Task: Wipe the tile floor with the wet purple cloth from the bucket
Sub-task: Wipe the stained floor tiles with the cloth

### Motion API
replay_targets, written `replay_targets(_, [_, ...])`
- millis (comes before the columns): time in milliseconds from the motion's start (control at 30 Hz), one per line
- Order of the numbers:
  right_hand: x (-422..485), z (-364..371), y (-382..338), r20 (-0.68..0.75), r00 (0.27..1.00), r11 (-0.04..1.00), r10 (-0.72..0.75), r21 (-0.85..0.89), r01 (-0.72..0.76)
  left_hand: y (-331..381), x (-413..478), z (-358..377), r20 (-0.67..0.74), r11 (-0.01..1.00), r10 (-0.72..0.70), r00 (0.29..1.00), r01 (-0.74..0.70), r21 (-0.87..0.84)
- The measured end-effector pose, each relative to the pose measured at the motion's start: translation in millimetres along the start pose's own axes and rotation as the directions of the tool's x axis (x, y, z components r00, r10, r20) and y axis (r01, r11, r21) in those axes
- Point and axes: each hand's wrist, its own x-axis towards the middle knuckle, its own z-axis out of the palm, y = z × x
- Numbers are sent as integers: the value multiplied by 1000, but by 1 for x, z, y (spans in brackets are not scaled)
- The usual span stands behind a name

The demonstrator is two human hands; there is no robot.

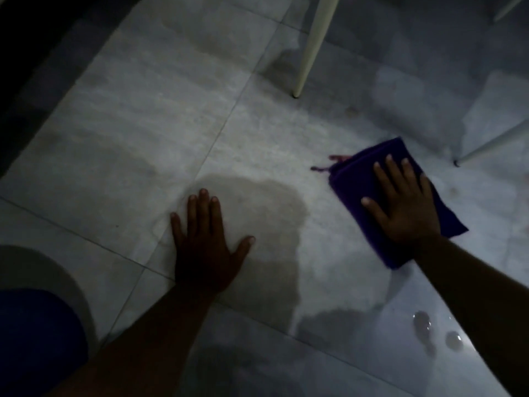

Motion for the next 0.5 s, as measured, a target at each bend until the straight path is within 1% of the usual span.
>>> replay_targets(67, [23,-3,7,-34,995,995,97,15,-97,1,-1,1,-8,1000,0,1000,0,3])
replay_targets(133, [45,-8,2,-24,981,980,192,53,-190,1,-2,2,-29,1000,5,1000,-5,1])
replay_targets(200, [50,-9,-14,-10,974,972,228,60,-227,0,-4,3,-32,1000,16,999,-16,-14])
replay_targets(233, [45,-6,-26,-16,980,979,198,49,-197,-1,-3,4,-38,1000,21,999,-22,-19])
replay_targets(267, [34,-1,-40,-22,990,990,136,39,-135,-1,-3,5,-45,1000,24,999,-24,-15])
replay_targets(333, [-7,10,-65,-11,999,998,-48,25,49,1,-6,6,-56,1000,23,998,-22,13])
replay_targets(400, [-64,26,-74,11,980,980,-199,6,199,1,-7,2,-59,1000,15,998,-13,27])
replay_targets(500, [-103,36,-53,63,946,946,-319,-41,322,18,13,-15,-46,999,-25,999,23,-40])
